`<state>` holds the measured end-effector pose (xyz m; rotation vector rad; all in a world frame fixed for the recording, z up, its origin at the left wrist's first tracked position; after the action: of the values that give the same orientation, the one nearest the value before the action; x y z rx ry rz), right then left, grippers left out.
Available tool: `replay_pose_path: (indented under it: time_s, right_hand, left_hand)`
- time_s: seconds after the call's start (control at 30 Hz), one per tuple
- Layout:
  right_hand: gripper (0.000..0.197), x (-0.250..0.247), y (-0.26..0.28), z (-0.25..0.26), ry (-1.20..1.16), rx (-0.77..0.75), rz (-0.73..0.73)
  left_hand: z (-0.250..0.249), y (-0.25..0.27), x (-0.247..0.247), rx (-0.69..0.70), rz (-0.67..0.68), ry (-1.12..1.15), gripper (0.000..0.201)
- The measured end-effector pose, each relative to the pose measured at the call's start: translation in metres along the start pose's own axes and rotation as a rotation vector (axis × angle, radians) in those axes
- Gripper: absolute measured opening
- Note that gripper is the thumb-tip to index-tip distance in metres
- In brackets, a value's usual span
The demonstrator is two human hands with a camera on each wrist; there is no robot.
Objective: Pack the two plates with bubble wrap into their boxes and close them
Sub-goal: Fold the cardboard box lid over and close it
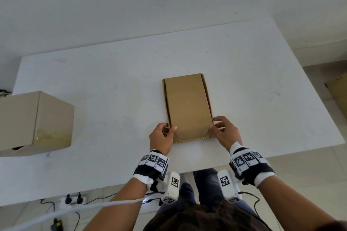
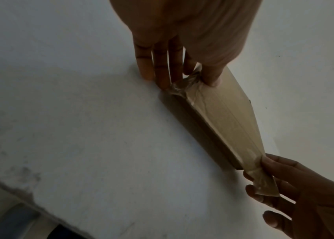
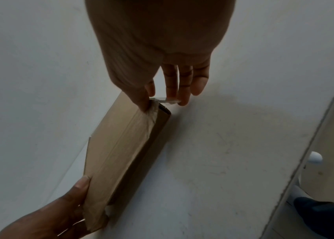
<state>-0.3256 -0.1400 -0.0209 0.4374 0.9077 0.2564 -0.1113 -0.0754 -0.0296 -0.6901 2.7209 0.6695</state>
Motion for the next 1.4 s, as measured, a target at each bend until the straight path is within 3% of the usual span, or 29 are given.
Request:
replay_pose_path:
  time_s: [0.37,0.63,0.8,0.97,1.1,1.23,1.4]
  right_hand:
    - [0.026,0.003,-0.001,0.002,0.032,0.029,-0.018]
    - [0.026,-0.003,0.001,0.005,-0.032,0.023,-0.019]
    - [0.024,-0.021,0.004,0.011,-0.104,-0.001,-0.028]
    - [0.013,-0.045,0.006,0.022,-0.147,-0.069,-0.062]
    - [0.023,-0.060,0.005,0.034,-0.176,-0.101,-0.074]
    - [0.033,-0.068,0.004,0.039,-0.217,-0.118,-0.067]
    - [0.027,-0.074,0.008,0.045,-0.367,-0.138,-0.035]
  left_hand:
    - [-0.001,0.002,0.003,0.034,0.000,-0.035,0.022]
    - [-0.004,0.010,0.001,0.025,0.032,0.014,0.029]
    - [-0.011,0.016,0.001,0.002,-0.024,0.100,0.035]
    - [-0.034,0.020,0.002,0.013,-0.069,0.330,0.016]
    - [-0.053,0.020,0.001,-0.051,-0.062,0.510,0.019]
    - [-0.066,0.015,-0.003,-0.061,-0.097,0.550,0.019]
    - [-0.079,0.012,-0.005,-0.076,-0.130,0.555,0.019]
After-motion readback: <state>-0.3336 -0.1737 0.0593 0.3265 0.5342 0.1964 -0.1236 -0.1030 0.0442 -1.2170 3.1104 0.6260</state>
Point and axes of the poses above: each hand's wrist, its own y-axis away from the middle knuckle, its own x-axis out of the palm, z = x × y, the point moved 1 cm from there along -y, towards the middle knuckle, and after that the axes turned 12 degrees about y, right-handed, at the moved point
